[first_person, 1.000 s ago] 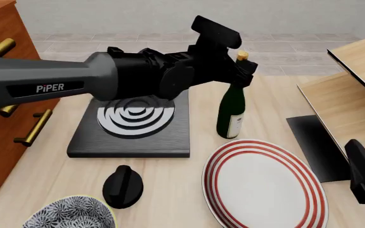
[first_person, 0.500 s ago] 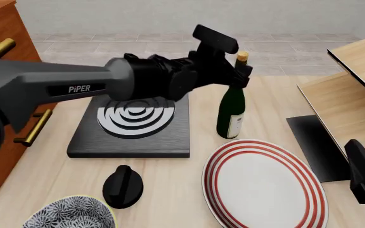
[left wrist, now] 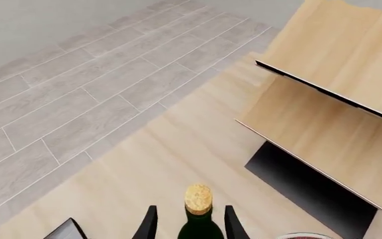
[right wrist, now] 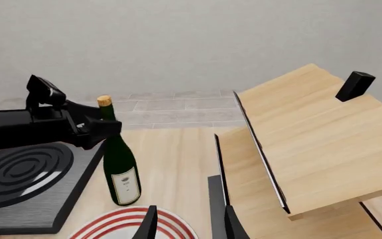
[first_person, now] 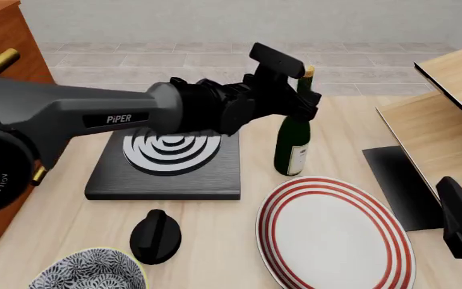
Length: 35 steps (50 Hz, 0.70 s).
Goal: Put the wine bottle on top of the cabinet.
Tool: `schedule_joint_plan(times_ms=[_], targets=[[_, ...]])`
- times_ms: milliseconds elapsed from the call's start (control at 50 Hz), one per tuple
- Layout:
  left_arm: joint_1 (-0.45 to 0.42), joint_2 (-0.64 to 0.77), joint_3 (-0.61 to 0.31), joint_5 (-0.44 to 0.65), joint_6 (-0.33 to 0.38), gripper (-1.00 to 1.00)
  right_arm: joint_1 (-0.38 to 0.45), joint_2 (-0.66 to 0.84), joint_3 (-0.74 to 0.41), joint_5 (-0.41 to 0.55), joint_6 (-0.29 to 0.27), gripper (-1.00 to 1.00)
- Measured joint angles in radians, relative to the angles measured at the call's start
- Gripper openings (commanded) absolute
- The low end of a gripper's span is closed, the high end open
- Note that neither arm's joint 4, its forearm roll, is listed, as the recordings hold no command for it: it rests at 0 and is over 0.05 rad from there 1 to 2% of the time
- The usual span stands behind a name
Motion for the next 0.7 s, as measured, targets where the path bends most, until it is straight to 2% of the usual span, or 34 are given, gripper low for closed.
schedule_joint_plan(times_ms=[60, 80, 700], targets=[[-0.003, 0.001, 0.001, -0.001, 0.002, 1.0, 0.0, 0.0, 0.0, 0.0, 0.0, 1.0], [-0.004, 0.001, 0.001, -0.001, 0.002, -1.0, 0.0, 0.0, 0.0, 0.0, 0.0, 1.0], [-0.042, -0.042, 0.048, -0.054, 0.027, -1.0, 0.001, 0.016, 0.0, -0.009, 0.002, 1.0]])
